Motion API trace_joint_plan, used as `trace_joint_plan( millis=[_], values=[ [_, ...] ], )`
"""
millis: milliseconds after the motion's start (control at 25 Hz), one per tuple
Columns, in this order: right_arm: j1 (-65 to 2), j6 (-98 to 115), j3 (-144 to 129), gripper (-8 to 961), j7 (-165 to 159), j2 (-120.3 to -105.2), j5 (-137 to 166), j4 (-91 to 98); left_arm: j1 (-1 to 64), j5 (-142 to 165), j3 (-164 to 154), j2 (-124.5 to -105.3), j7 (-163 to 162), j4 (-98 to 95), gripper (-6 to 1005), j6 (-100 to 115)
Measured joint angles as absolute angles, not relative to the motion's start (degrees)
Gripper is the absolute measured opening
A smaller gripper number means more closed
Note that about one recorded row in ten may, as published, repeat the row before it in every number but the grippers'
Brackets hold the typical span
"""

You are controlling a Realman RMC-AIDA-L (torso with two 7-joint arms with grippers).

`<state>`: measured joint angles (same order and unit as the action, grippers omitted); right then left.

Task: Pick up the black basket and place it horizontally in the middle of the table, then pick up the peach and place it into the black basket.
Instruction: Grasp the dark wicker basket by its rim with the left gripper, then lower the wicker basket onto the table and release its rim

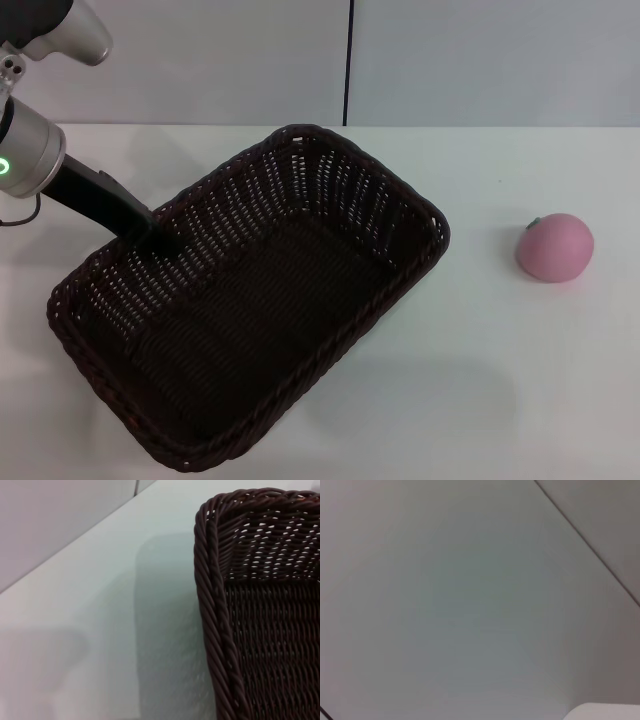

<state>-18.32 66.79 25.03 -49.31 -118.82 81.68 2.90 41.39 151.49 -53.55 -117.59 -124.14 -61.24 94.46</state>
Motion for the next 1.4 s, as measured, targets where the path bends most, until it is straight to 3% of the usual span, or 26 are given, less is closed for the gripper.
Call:
trace_joint_plan(
  millis=[120,840,1400],
  values=[
    [-18.28,66.80,25.05,719,-49.31,-118.82,81.57,2.90,41.18,151.22,-53.64,-117.77,-122.46,-61.85,247,94.58],
    [-18.52,66.36,25.05,718,-49.45,-118.88,81.55,2.81,38.95,136.81,-45.52,-117.49,-110.99,-63.66,199,96.75],
    [-18.33,66.17,25.05,718,-50.67,-118.92,81.56,2.81,38.18,123.31,-43.75,-114.12,-106.23,-62.68,193,103.74]
  ],
)
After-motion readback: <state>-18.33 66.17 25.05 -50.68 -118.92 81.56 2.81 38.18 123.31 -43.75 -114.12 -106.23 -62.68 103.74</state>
